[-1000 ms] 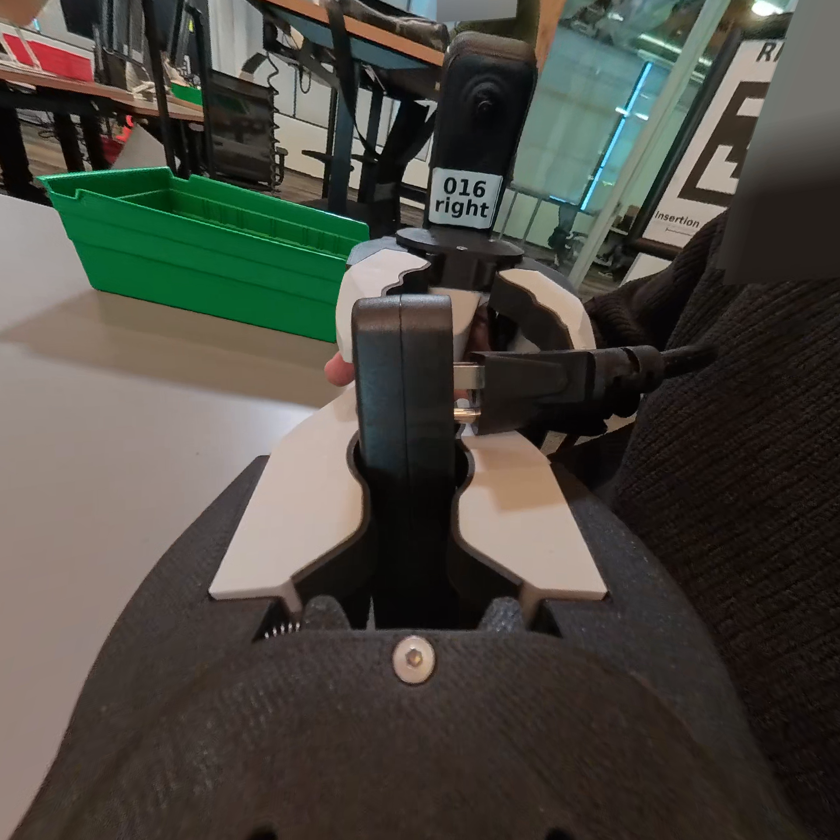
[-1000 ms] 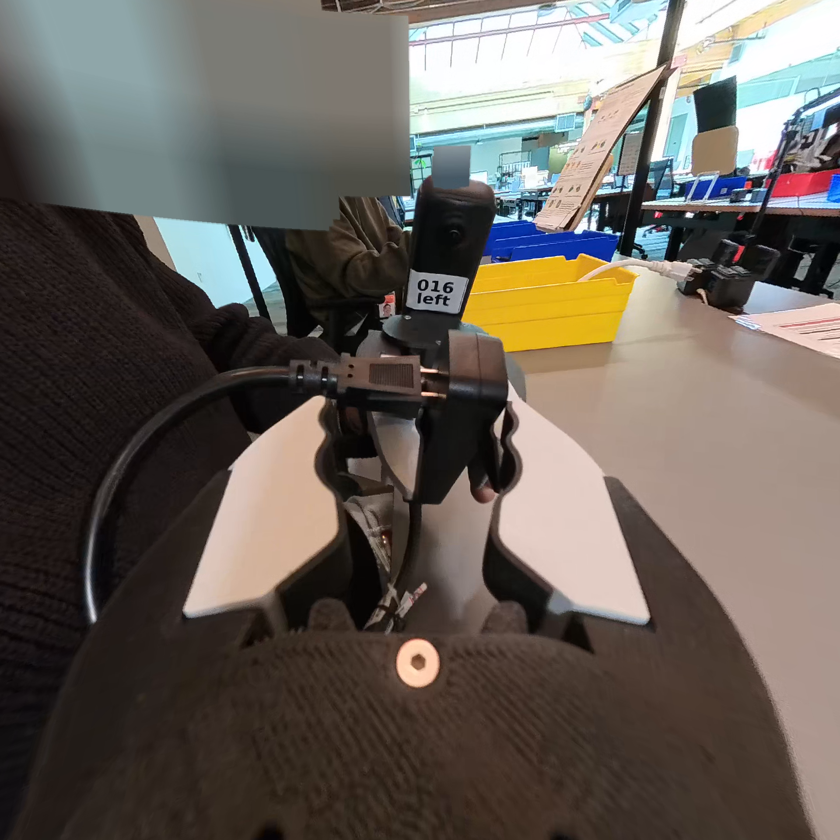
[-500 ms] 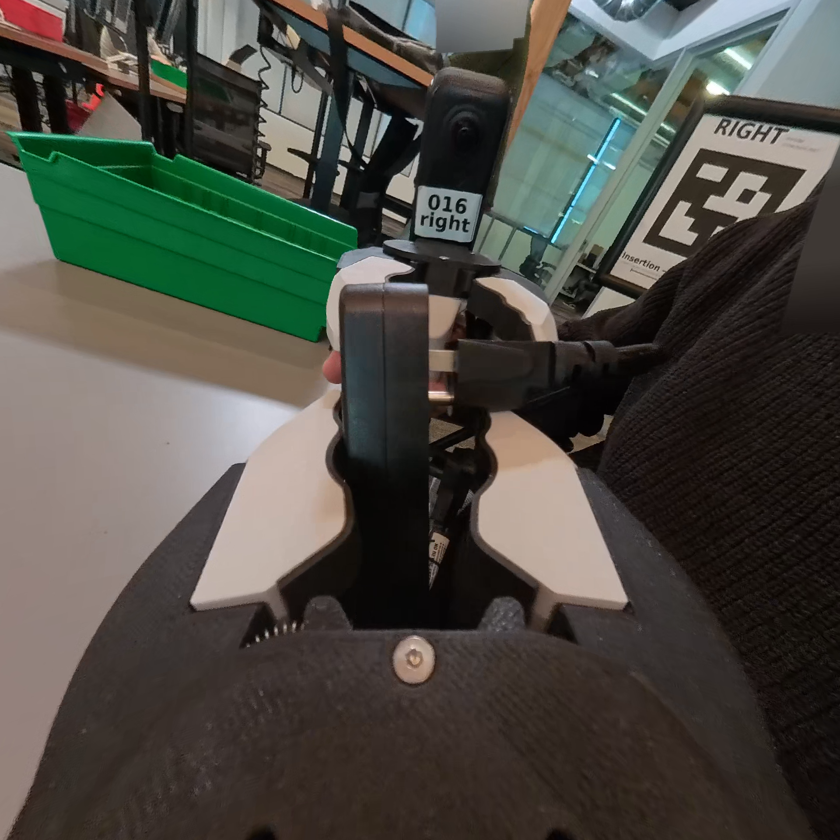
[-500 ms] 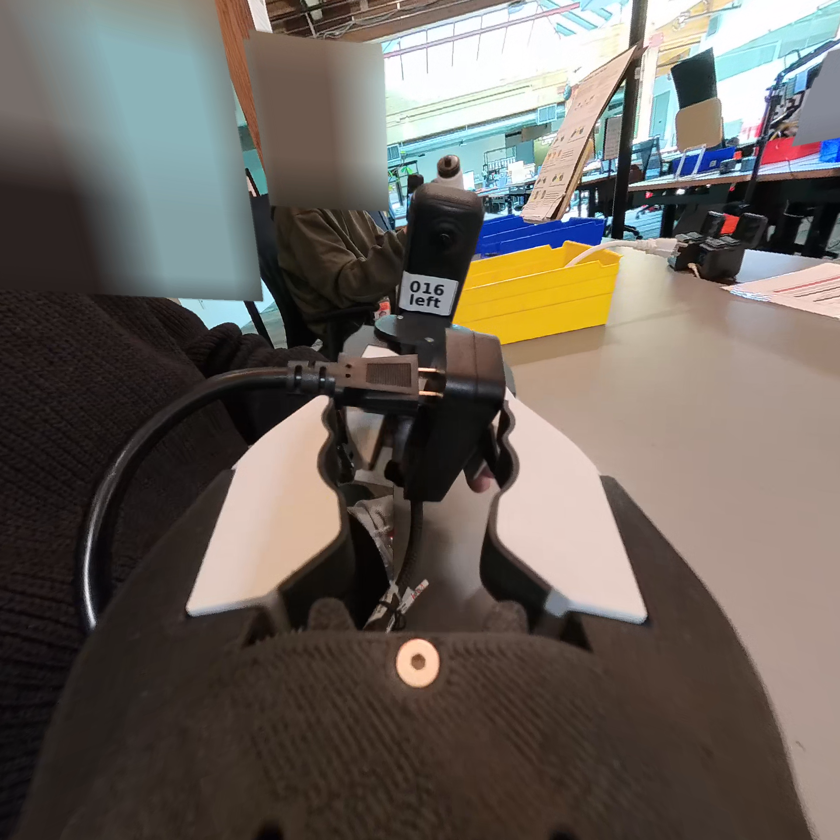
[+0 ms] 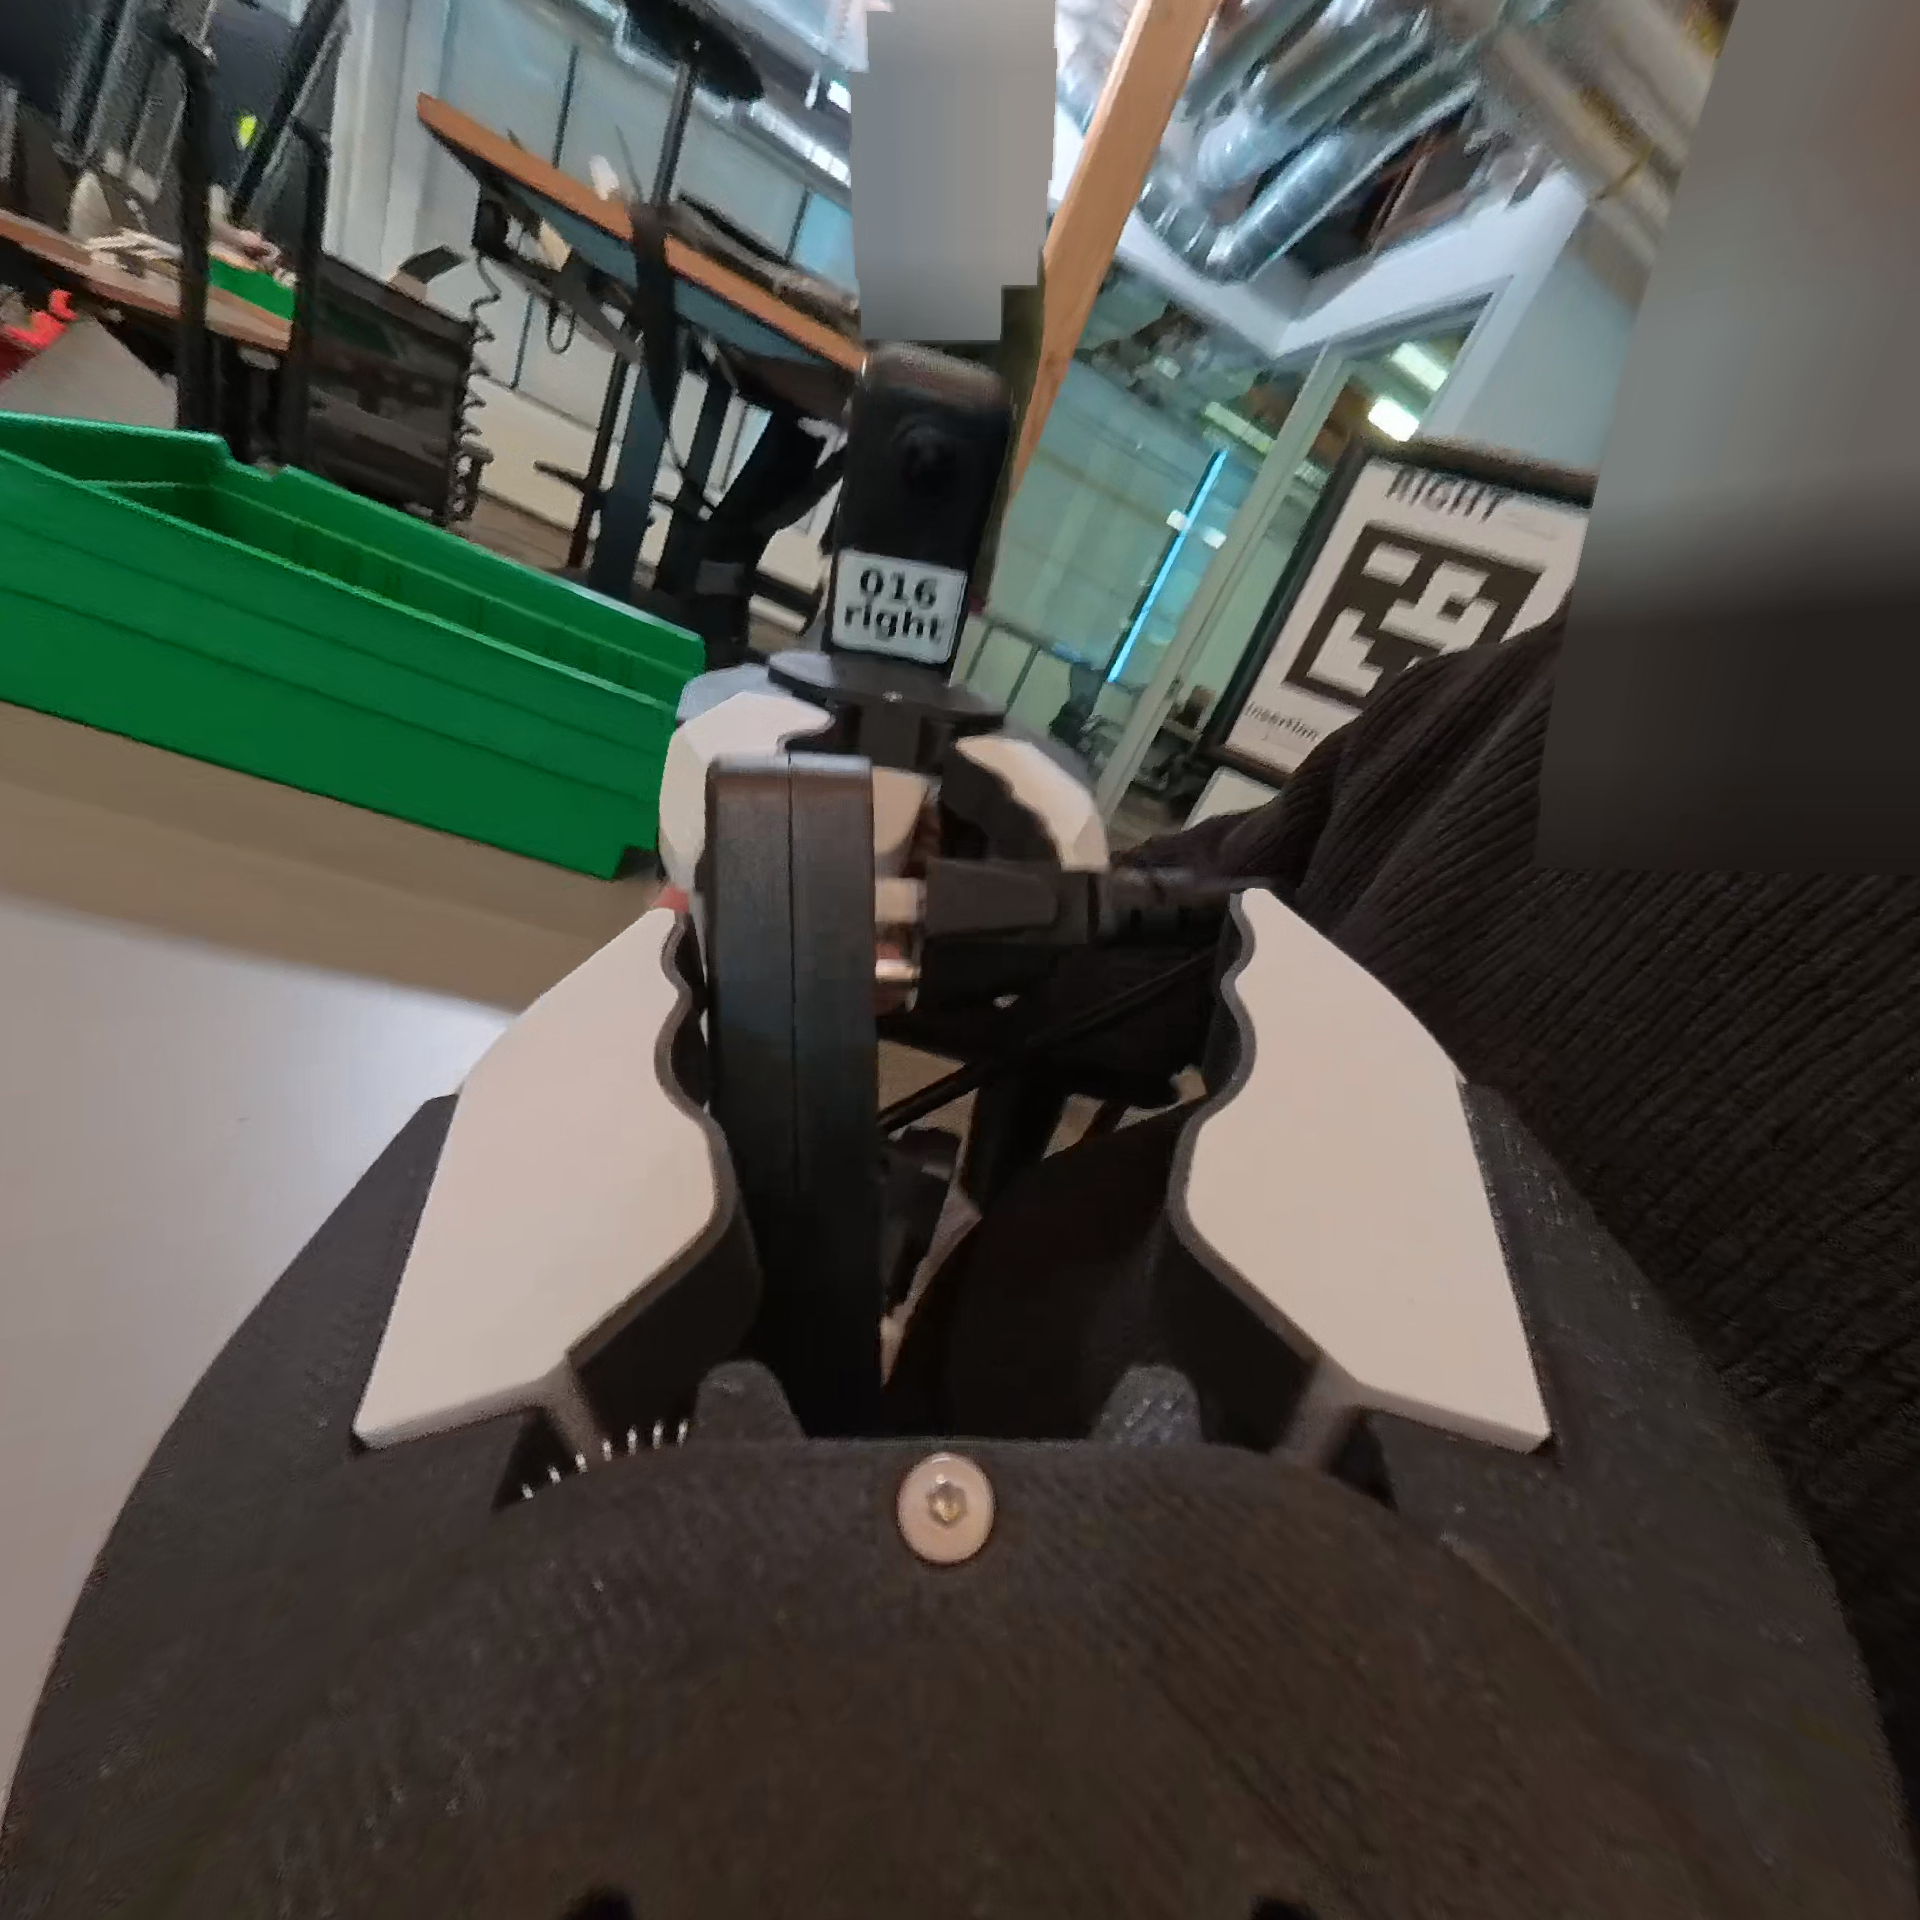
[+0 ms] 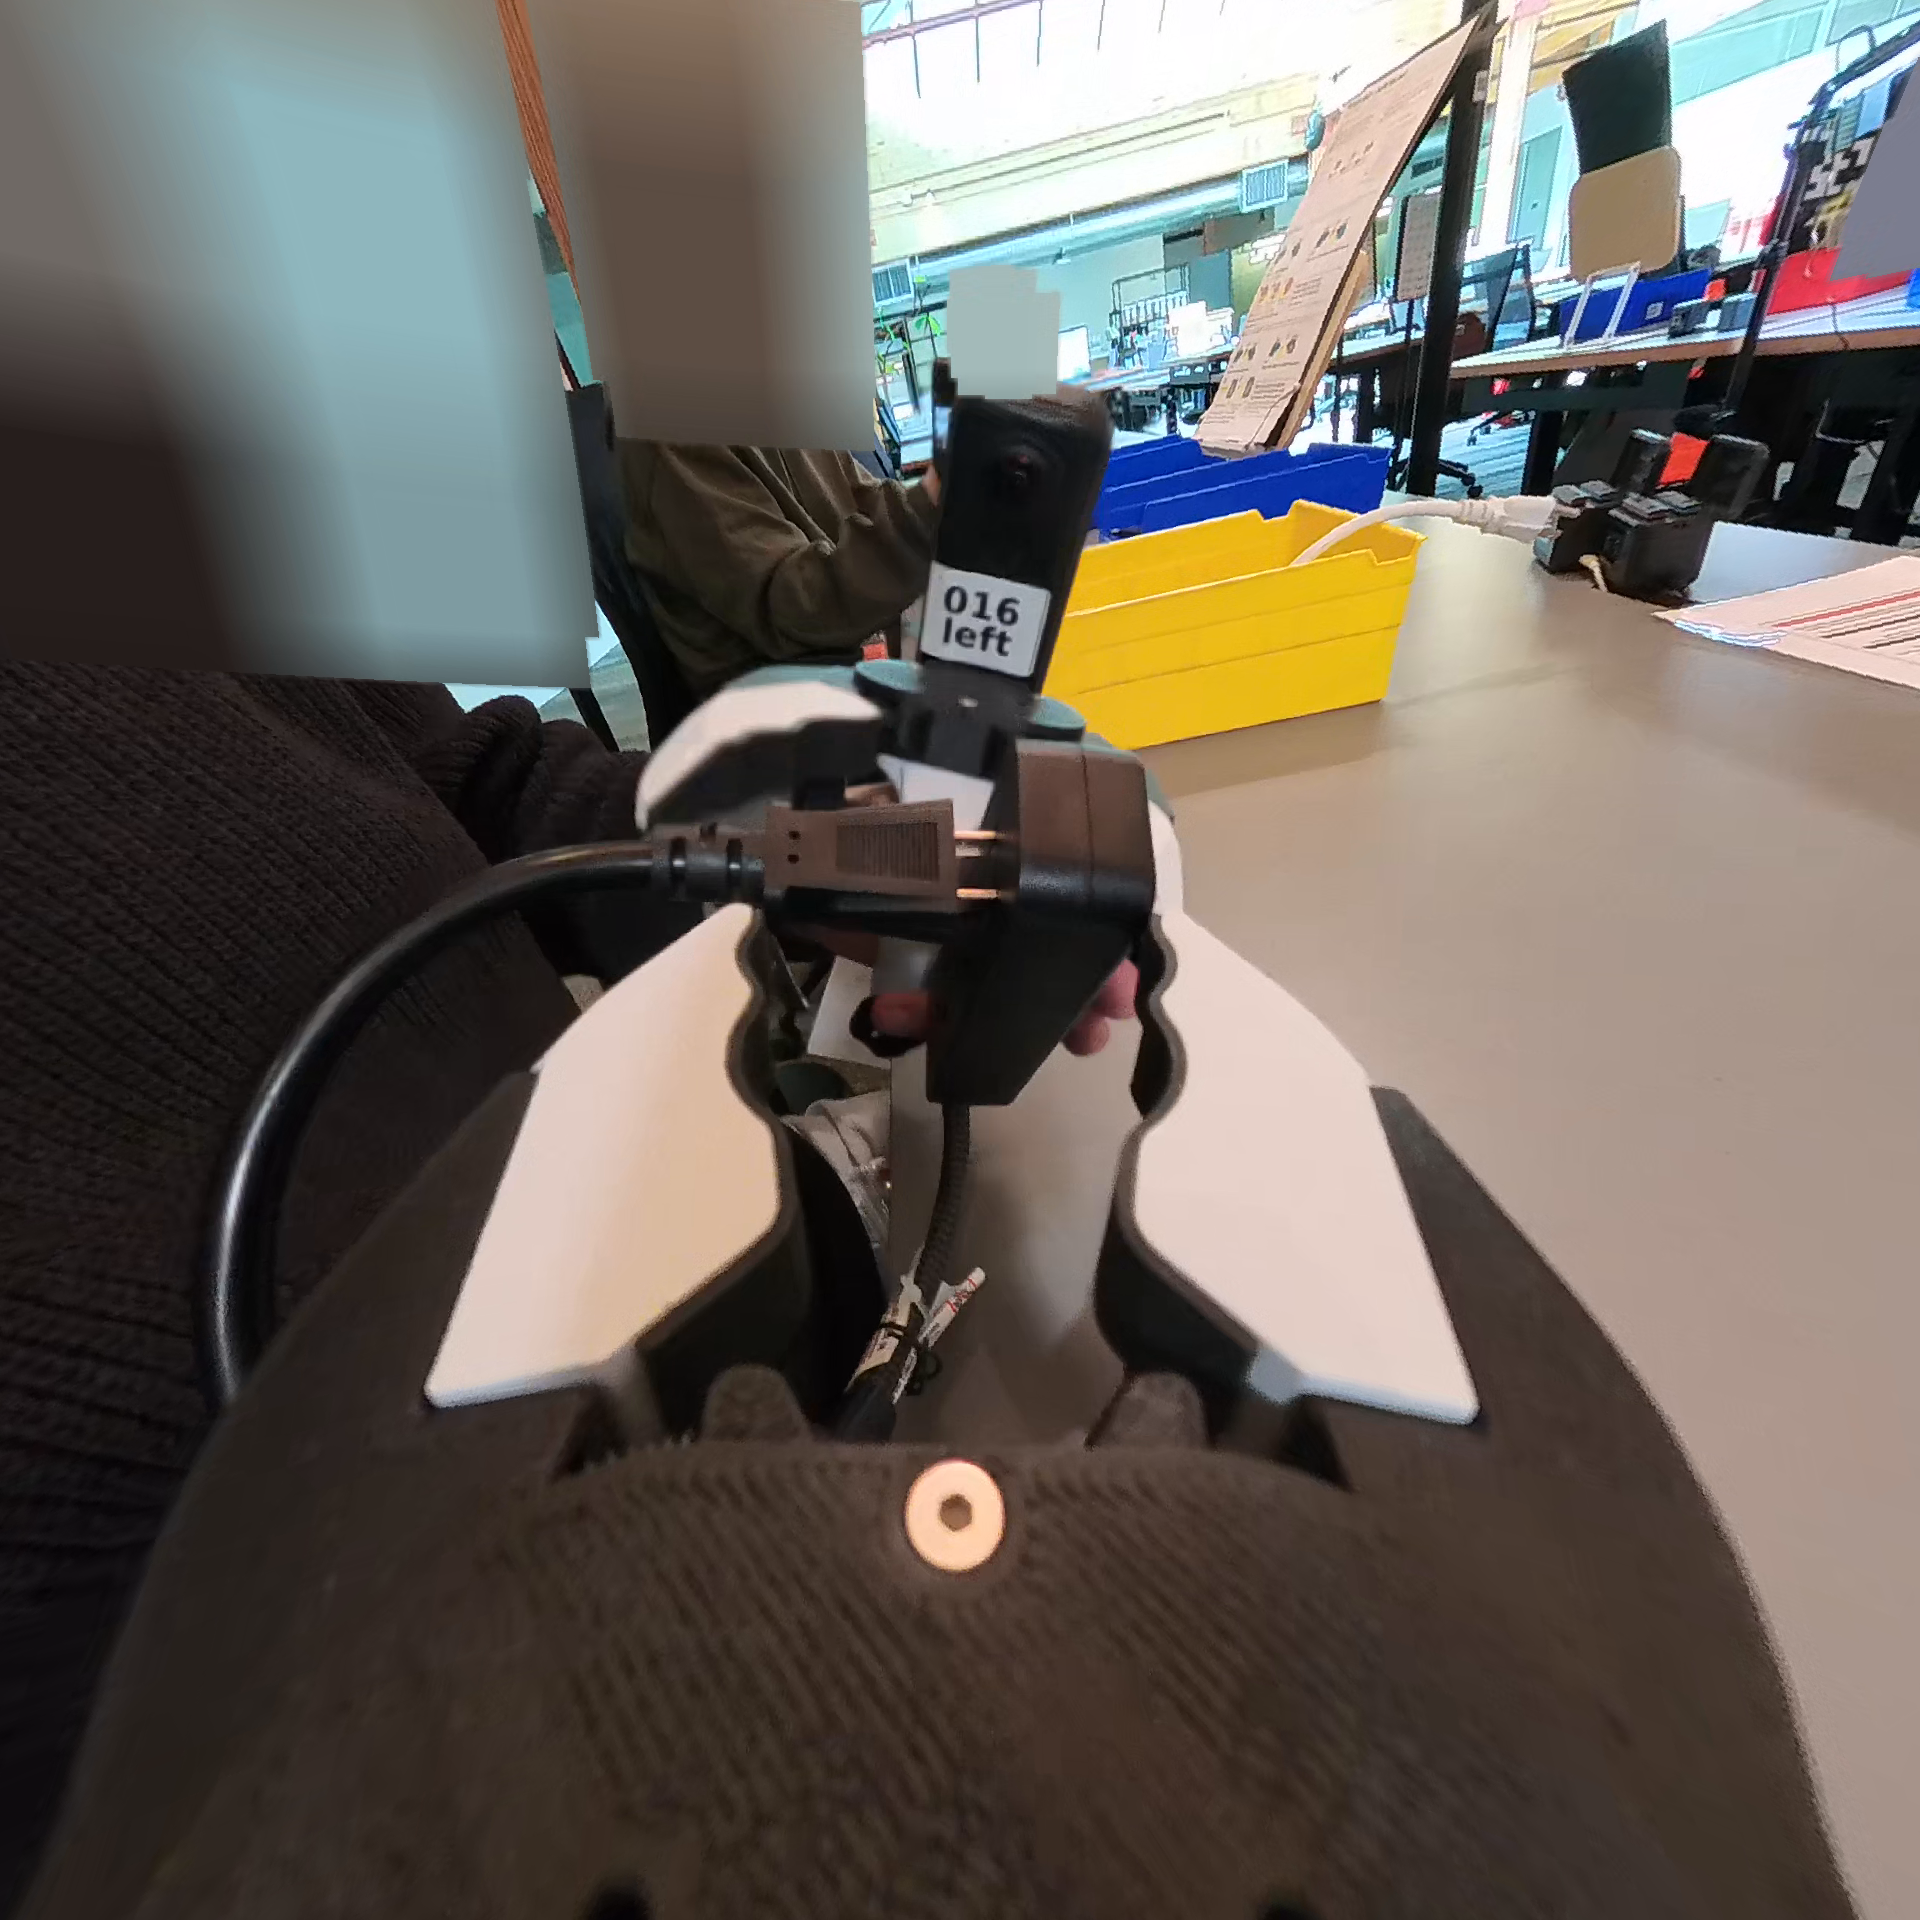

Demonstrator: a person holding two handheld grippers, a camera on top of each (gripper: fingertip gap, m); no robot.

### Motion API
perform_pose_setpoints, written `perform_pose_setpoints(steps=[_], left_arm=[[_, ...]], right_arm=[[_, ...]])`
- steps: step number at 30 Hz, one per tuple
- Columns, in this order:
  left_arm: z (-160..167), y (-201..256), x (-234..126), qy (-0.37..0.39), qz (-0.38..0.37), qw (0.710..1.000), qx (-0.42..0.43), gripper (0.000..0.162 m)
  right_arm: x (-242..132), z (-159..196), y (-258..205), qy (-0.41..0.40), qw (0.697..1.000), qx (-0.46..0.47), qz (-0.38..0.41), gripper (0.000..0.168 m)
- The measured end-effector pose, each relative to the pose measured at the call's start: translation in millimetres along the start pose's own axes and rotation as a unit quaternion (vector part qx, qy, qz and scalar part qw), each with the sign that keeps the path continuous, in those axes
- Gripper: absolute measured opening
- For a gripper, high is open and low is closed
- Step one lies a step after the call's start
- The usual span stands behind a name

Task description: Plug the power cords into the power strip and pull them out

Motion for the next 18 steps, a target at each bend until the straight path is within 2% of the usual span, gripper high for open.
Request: perform_pose_setpoints(steps=[2, 4, 5, 10, 18], left_arm=[[-5.4, -1.3, -3.8, 0.025, 0.006, 1.0, -0.013, 0.088], [-3.0, -3.8, -6.2, -0.003, -0.013, 1.0, 0.013, 0.074], [-1.5, -3.4, -6.4, -0.022, -0.02, 0.999, 0.03, 0.073], [-2.9, -1.5, -8.9, -0.043, -0.033, 0.997, 0.055, 0.073], [-6.2, 0.5, -6.9, 0.013, -0.032, 0.998, 0.06, 0.071]], right_arm=[[1.1, 2.7, -0.5, -0.015, 1.0, -0.011, 0.003, 0.069], [2.7, 4.1, -2.0, -0.023, 1.0, -0.019, 0.004, 0.069], [3.4, 4.7, -2.8, -0.027, 0.999, -0.022, 0.004, 0.068], [5.2, 6.2, -3.5, -0.032, 0.999, -0.024, 0.006, 0.068], [5.0, 2.4, -4.8, -0.007, 1.0, -0.011, 0.013, 0.068]])
Point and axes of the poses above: each gripper's, where its closed fingertips meet, x out along the fingers, z out of its underside, y = z × x across the jaws, the point moved 6 cm from there along -x, back along the fingers, and after that the axes turned 5 degrees about y, right-handed, at the moved point
